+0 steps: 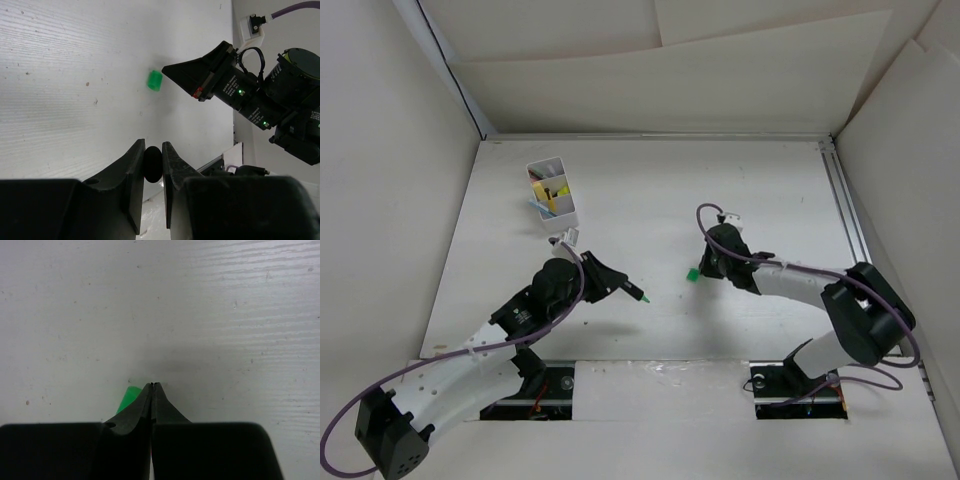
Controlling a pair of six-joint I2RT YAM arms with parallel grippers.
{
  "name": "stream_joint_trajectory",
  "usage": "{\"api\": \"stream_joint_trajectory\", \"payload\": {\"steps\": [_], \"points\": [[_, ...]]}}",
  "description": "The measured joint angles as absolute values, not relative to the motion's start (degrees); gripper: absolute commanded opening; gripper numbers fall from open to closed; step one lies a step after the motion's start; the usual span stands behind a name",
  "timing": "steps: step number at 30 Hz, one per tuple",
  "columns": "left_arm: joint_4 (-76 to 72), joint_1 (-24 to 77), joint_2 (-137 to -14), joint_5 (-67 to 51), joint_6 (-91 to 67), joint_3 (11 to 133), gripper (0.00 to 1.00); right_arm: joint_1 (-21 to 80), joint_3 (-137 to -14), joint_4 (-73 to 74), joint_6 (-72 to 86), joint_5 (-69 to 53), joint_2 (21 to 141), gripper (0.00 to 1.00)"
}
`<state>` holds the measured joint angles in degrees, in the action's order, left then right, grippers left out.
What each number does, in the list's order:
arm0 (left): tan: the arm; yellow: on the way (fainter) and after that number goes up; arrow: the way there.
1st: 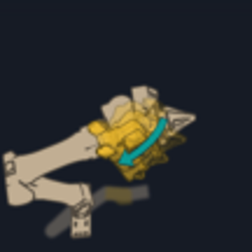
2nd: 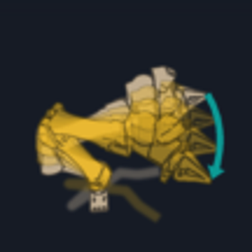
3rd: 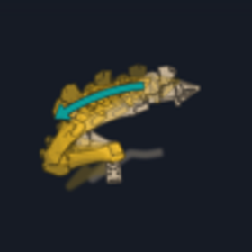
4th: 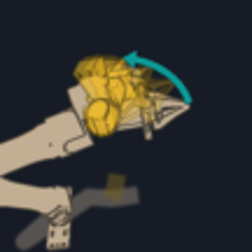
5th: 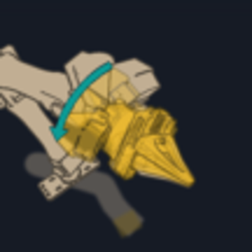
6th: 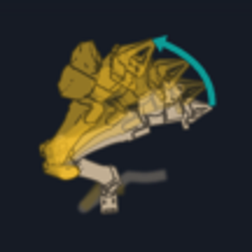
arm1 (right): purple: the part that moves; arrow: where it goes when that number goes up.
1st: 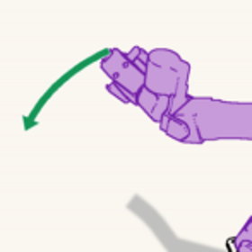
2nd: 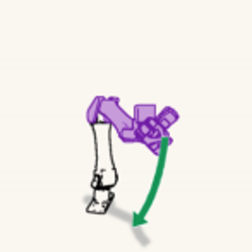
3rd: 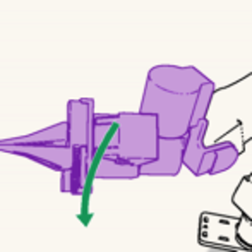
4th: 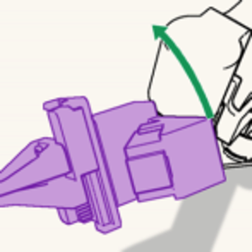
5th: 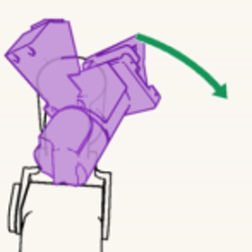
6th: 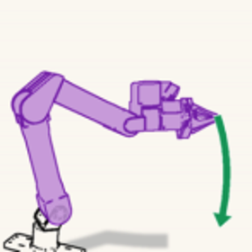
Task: Sort the stationery into containers
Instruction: Close the pen cap on the pen.
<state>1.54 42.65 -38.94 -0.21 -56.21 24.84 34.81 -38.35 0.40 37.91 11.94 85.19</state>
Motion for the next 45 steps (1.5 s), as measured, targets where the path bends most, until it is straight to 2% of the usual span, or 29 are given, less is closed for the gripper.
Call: {"api": "stream_joint_trajectory", "payload": {"steps": [27,28,32,33,36,45], "points": [[-0.16,42.65,-38.96,-0.1,-56.23,23.7,0.0,43.03,-36.53,1.26,38.87,8.38,84.25,0.0],[-0.14,42.65,-38.85,0.03,-56.21,23.7,0.0,43.4,-36.53,1.54,38.85,8.27,84.03,0.02],[-0.03,42.65,-38.41,0.38,-56.16,23.7,0.0,44.95,-36.62,4.82,37.67,9.23,80.62,0.34],[0.08,42.65,-38.41,0.51,-56.1,23.7,0.0,45.12,-36.71,5.8,36.77,9.54,79.44,0.48],[0.4,42.65,-38.41,0.6,-56.03,23.7,0.0,45.23,-37.56,8.23,33.54,10.17,77.34,0.66],[1.98,42.65,-38.46,0.95,-55.35,25.5,0.0,46.61,-45.06,14.5,25.17,10.98,85.86,0.66]]}}
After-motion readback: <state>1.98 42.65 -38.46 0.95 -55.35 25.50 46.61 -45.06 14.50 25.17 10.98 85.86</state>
